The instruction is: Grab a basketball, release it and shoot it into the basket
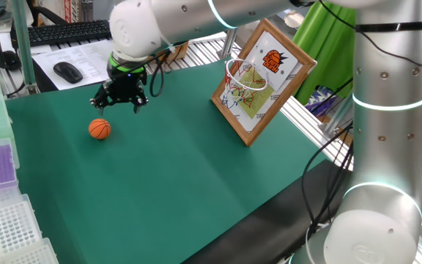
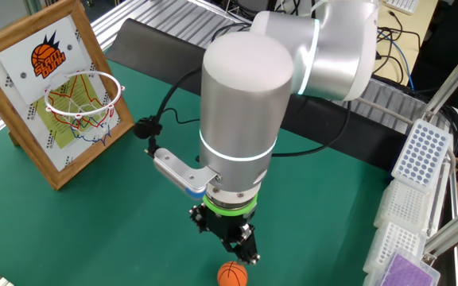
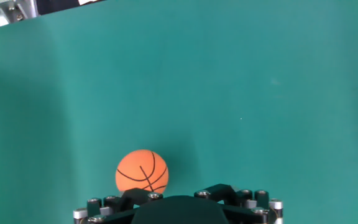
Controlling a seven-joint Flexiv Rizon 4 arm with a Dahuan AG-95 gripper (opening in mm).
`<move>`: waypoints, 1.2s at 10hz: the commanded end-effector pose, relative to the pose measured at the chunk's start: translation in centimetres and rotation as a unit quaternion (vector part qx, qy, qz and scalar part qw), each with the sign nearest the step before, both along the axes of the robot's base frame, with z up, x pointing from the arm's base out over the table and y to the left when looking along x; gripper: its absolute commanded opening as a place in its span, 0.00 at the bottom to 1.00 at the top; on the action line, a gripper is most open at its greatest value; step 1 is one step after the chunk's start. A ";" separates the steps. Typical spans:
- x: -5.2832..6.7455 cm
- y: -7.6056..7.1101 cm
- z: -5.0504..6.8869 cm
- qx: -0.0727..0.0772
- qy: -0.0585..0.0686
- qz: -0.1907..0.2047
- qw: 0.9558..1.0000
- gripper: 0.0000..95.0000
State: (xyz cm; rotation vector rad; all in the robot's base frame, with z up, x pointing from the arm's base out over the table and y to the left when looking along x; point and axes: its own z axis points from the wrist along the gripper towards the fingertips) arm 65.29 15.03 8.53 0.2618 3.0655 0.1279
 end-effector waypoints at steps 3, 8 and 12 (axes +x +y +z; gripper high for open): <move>-0.2 0.0 0.1 0.000 0.003 0.009 1.000 0.40; -0.2 0.0 0.1 0.003 0.003 -0.005 1.000 0.00; -0.2 0.0 0.1 0.002 0.002 -0.003 1.000 0.00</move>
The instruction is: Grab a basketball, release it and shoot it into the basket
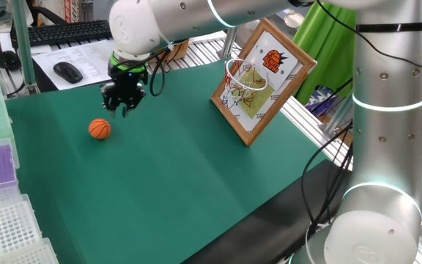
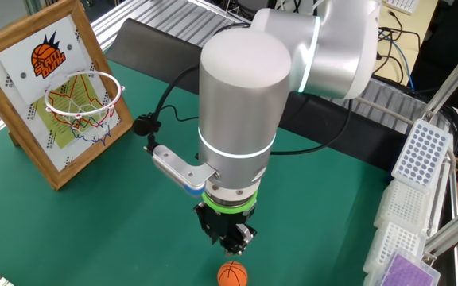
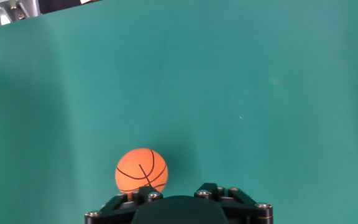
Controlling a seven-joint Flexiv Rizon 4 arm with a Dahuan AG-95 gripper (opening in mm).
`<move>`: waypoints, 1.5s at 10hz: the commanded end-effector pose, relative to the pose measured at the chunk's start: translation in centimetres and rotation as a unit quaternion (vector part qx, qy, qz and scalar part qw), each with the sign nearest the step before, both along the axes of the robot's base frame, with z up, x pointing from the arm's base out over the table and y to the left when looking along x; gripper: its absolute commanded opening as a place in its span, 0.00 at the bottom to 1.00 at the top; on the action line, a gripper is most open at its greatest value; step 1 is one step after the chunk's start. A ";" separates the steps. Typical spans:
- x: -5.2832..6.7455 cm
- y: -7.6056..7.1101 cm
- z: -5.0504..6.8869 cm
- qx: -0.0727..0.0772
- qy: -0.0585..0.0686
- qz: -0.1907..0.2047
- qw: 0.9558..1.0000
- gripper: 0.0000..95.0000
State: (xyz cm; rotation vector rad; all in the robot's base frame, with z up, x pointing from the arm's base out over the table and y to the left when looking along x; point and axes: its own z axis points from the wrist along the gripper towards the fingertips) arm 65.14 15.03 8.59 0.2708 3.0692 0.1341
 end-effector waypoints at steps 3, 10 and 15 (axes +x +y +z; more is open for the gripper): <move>0.0 0.0 0.0 -0.005 0.000 -0.004 1.000 0.00; 0.0 0.0 0.0 0.060 0.022 0.079 0.995 0.00; -0.3 1.6 0.6 0.042 0.025 0.054 0.997 0.60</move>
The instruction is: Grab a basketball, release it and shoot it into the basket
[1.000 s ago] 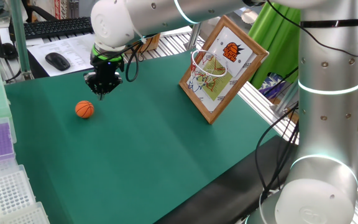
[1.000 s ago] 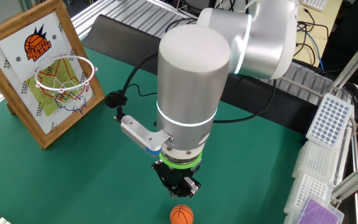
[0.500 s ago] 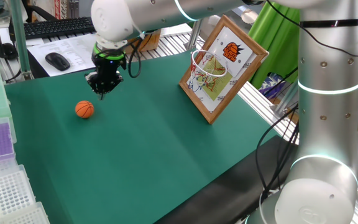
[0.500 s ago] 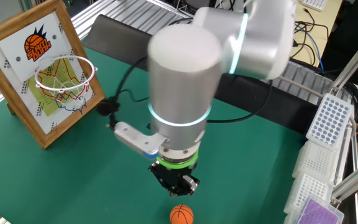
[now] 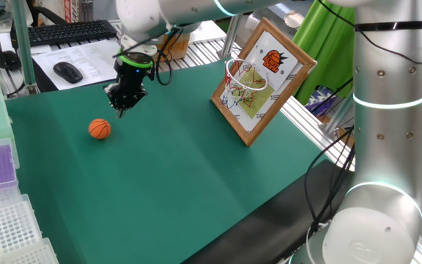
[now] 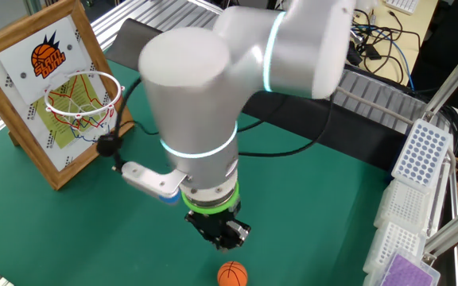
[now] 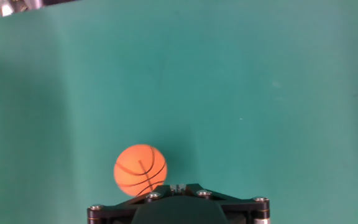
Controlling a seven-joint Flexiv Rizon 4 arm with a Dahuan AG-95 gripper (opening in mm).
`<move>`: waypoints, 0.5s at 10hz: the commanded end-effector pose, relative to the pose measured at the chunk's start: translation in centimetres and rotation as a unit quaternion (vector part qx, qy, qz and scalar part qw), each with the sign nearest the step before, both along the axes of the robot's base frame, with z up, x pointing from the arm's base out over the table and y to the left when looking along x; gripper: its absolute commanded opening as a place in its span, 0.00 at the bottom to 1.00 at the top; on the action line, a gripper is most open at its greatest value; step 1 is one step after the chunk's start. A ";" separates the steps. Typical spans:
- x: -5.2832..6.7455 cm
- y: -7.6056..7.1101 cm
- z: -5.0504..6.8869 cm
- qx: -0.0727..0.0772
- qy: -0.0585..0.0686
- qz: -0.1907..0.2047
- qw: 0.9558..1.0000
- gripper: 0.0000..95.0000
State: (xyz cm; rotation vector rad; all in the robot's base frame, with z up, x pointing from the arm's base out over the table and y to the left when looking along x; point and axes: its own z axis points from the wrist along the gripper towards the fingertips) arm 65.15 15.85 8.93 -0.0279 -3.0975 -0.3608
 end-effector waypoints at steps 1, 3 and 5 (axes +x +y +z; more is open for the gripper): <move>-0.3 1.3 0.3 -0.034 -0.005 -0.035 0.999 0.60; -0.3 3.1 0.3 -0.041 -0.018 -0.070 0.997 0.80; 0.2 3.7 0.3 -0.057 -0.030 -0.079 0.995 1.00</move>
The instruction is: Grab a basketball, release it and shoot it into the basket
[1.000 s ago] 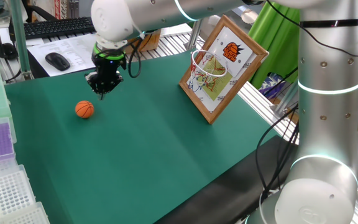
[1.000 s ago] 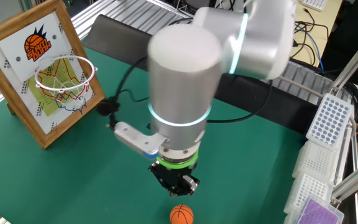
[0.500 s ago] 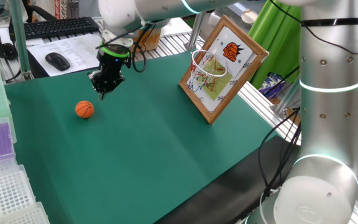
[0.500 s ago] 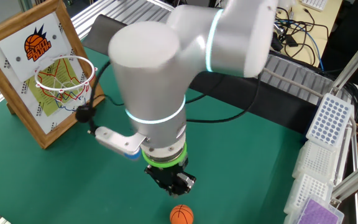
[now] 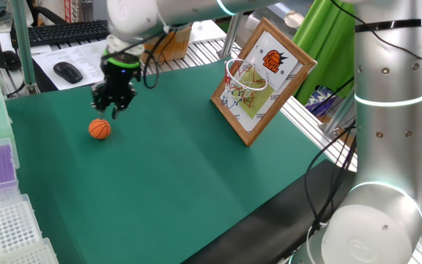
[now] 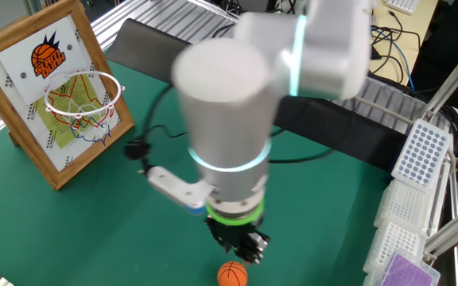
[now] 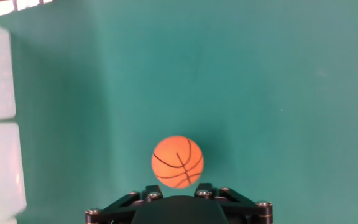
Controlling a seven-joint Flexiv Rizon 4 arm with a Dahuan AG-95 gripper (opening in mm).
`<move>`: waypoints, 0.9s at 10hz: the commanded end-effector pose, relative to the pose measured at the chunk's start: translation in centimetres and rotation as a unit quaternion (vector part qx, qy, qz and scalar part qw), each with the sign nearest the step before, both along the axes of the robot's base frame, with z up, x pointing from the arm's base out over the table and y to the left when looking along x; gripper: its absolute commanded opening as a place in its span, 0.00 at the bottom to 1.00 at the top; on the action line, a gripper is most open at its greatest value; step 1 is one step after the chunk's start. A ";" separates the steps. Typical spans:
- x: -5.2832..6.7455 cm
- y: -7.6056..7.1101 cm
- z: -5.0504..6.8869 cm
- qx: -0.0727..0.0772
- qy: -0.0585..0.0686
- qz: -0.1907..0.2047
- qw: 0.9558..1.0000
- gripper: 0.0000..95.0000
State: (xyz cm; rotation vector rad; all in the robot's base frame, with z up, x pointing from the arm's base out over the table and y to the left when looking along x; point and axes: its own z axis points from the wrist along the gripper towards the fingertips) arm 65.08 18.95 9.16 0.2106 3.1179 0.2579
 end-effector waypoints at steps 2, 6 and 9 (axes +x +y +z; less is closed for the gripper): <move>1.4 0.8 0.0 -0.029 -0.026 -0.018 0.999 1.00; 3.0 0.7 -1.3 -0.035 -0.031 -0.014 0.999 1.00; 3.2 1.1 -2.5 -0.040 -0.032 -0.008 0.999 1.00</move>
